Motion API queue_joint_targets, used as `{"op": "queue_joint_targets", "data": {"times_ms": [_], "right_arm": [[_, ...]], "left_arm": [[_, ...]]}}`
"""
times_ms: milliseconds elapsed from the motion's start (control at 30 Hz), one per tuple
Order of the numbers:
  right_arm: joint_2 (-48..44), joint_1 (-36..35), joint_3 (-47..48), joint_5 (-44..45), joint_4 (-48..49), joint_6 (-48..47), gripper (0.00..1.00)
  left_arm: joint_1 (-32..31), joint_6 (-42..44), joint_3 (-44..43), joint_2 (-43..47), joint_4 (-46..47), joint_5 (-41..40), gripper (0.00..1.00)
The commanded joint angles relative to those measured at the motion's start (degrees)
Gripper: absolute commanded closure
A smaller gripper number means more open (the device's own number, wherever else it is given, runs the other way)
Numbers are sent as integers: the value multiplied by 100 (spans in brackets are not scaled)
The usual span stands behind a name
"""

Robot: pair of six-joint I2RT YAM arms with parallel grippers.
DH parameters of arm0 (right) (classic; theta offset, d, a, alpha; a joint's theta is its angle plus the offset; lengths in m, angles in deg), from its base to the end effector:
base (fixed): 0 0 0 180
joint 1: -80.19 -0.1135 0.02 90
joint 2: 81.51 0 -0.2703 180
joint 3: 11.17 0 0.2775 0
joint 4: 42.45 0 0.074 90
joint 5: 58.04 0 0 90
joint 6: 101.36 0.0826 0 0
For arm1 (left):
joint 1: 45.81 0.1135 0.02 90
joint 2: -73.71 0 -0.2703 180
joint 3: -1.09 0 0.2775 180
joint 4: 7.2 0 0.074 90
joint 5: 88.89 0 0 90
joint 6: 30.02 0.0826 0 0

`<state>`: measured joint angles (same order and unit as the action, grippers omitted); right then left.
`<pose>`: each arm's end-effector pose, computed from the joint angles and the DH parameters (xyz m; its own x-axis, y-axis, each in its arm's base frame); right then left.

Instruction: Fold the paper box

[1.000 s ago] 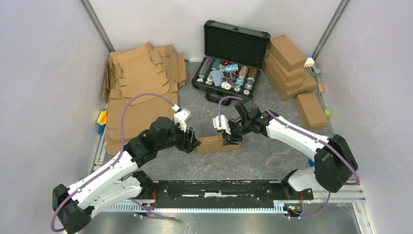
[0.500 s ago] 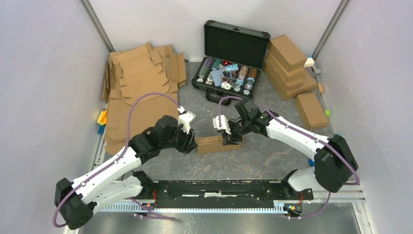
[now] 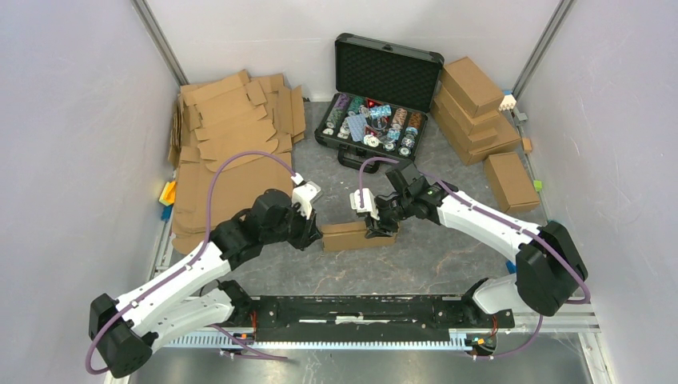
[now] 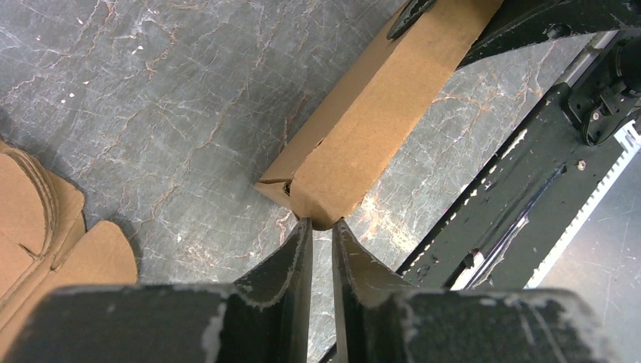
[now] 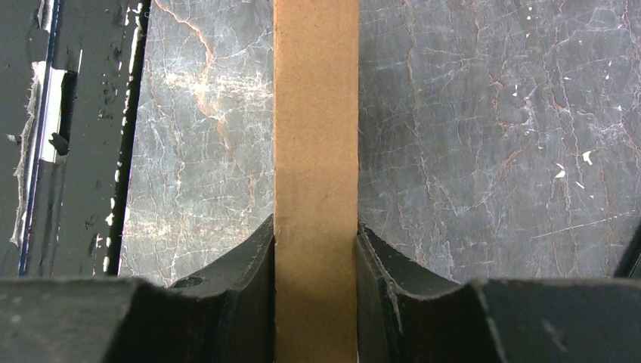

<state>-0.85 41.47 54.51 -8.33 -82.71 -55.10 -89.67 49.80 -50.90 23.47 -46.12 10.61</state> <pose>0.2181 0.2433 0.1959 0.0657 -0.6233 -0.7792 -0.9957 -0.0919 -0.0104 0.1696 -0.1819 0.2358 -0.5663 0.3025 -0.7667 0.6890 0.6842 -0.2390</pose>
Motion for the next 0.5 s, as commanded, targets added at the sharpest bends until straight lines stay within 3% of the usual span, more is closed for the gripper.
{"op": "queue_joint_targets", "data": {"times_ms": [0, 233, 467], "right_arm": [[-75, 22, -76, -102, 16, -46, 68], [-78, 23, -72, -120, 17, -37, 68], [-68, 22, -76, -86, 13, -29, 69]], "left_arm": [[-9, 71, -287, 90, 256, 30, 80], [-9, -87, -463, 10, 173, -26, 93], [-9, -240, -670, -191, -105, -135, 98]]}}
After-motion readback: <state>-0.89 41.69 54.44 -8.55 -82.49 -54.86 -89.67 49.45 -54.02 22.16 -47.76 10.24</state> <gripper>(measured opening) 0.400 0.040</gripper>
